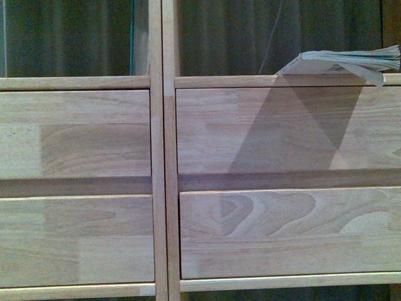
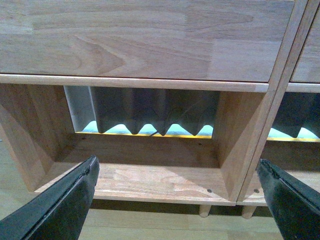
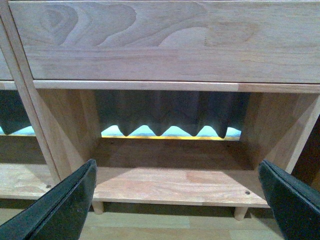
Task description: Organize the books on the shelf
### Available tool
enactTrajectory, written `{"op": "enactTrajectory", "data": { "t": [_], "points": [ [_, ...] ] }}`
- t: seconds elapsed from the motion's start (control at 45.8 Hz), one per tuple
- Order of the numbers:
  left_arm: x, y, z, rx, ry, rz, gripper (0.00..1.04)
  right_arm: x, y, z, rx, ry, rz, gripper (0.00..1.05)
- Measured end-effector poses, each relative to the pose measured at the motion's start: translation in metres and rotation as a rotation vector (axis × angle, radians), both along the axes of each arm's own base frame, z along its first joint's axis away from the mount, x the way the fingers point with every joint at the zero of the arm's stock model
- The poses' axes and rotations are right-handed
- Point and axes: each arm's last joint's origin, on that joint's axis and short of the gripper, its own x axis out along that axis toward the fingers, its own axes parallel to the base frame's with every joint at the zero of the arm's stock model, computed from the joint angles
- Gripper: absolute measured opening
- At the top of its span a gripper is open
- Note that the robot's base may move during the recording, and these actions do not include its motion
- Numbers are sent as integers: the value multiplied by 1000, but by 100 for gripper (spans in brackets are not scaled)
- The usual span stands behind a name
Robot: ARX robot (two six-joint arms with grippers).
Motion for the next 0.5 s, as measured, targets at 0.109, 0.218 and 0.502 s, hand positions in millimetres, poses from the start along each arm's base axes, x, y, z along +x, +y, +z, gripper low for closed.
{"op": "enactTrajectory", "data": {
  "t": [0.109, 0.218, 0.502],
  "points": [
    [0, 0, 0, 0, 0, 0, 97, 0, 0, 0, 0, 0, 0, 98],
    [0, 0, 0, 0, 0, 0, 97, 0, 0, 0, 0, 0, 0, 98],
    [0, 0, 0, 0, 0, 0, 97, 0, 0, 0, 0, 0, 0, 98]
  ]
}}
